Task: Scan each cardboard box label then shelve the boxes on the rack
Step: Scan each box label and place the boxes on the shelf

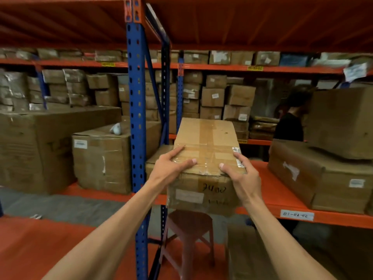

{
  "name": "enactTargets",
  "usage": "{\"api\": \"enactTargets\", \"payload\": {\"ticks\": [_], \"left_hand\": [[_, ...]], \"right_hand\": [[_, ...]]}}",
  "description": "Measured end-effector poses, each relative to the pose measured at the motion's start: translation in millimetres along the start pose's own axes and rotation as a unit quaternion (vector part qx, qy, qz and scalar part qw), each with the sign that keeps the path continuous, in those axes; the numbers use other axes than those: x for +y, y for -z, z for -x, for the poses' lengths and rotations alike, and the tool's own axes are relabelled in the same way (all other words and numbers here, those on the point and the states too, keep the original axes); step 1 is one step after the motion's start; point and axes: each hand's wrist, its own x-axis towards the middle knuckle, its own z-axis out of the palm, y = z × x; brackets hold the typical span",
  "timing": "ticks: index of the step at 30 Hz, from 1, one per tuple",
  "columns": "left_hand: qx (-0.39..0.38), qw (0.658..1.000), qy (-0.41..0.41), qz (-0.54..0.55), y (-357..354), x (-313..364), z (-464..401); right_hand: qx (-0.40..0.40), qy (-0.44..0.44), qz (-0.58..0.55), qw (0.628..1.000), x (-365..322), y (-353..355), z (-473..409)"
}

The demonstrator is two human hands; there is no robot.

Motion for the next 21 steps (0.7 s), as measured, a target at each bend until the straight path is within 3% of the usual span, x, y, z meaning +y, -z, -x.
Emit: {"api": "enactTargets", "payload": {"ticks": [11,16,19,21], "left_hand": [[-0.009,0.999,-0.004,-0.042,114.1,-52.7,-201.1],[-0.019,0.995,-0.028,-0.091,123.8,-81.9,-260.4],[0.039,0.982,-0.13,-0.132,105.3,-102.8,-271.7],[0.132,0.942,-0.26,-0.164,94.6,-118.7,-271.2]], "right_hand": [[0.009,-0.029,-0.038,0.999,6.3,-185.2,-159.8],[0.036,-0.063,-0.043,0.996,32.3,-236.6,-204.3],[0.045,-0.059,-0.011,0.997,39.7,-245.0,-217.0],[0.06,-0.046,0.012,0.997,42.2,-247.6,-218.2]]}}
